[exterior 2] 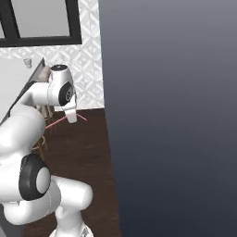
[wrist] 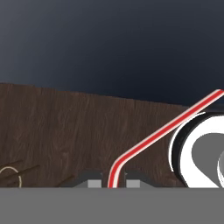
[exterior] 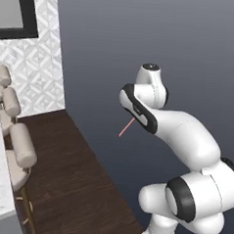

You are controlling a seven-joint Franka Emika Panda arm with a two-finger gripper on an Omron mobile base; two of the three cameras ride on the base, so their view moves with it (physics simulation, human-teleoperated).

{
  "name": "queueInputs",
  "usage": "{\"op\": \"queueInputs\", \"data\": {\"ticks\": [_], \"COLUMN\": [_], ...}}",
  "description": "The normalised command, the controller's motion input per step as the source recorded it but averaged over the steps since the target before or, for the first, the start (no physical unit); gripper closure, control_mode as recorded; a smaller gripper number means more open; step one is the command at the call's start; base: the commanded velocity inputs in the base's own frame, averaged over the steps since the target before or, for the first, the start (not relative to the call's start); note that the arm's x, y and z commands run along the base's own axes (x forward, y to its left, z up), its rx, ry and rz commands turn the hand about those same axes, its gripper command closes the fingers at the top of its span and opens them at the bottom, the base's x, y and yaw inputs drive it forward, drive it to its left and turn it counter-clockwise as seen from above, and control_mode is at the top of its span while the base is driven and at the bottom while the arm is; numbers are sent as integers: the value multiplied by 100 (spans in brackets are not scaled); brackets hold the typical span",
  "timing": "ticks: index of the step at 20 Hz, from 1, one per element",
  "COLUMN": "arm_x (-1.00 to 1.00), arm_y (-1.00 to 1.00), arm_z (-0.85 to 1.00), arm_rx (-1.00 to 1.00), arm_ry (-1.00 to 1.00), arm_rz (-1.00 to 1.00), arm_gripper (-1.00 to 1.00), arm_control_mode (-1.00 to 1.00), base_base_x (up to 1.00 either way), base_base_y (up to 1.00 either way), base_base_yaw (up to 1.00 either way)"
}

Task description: Take a straw from the drawer in front and place it inside the glass cup on the dining counter.

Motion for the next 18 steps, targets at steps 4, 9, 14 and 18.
{"op": "queueInputs", "data": {"ticks": [4, 9, 14, 18], "arm_x": [0, 0, 0, 0], "arm_y": [0, 0, 0, 0], "arm_z": [0, 0, 0, 0], "arm_rx": [0, 0, 0, 0], "arm_ry": [0, 0, 0, 0], "arm_rz": [0, 0, 0, 0], "arm_gripper": [100, 100, 100, 100], "arm_control_mode": [100, 100, 100, 100], "base_base_x": [100, 100, 100, 100], "base_base_y": [-33, -34, -41, -43], "base_base_yaw": [48, 43, 42, 43]}}
